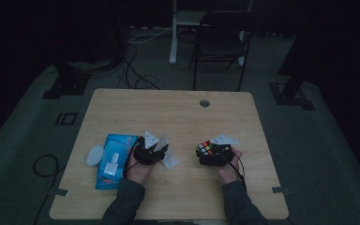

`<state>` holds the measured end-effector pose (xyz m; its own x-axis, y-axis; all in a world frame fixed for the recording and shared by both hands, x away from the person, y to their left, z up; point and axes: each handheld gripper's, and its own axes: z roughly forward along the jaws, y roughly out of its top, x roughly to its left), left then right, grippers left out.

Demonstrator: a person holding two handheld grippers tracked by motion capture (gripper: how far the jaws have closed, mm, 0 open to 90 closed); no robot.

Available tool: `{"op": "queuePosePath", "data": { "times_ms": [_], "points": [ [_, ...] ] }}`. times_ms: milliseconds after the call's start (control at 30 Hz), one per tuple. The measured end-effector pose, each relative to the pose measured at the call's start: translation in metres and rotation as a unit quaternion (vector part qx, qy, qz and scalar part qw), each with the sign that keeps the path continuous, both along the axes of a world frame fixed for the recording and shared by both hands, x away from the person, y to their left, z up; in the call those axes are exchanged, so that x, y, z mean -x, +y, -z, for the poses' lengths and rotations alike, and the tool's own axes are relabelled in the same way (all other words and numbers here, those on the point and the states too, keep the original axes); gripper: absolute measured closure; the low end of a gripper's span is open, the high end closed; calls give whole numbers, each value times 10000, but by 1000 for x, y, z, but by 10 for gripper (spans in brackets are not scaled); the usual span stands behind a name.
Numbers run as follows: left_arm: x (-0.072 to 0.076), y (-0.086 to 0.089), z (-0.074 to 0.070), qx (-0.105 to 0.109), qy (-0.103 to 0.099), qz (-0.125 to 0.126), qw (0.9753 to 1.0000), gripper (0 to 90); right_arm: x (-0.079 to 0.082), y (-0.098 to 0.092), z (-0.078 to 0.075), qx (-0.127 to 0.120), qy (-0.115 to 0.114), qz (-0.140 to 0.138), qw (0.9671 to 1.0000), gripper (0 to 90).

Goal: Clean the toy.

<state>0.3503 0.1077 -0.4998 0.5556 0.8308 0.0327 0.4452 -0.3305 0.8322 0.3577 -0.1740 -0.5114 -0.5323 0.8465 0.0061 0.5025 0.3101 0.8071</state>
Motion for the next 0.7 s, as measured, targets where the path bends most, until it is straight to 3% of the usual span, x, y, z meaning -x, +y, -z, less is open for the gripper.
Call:
{"op": "queuePosePath", "data": {
  "times_ms": [700],
  "points": [
    [4,5,-6,97,-56,-36,9999,519,4,-1,-12,-92,-163,-59,9998,126]
  ]
}}
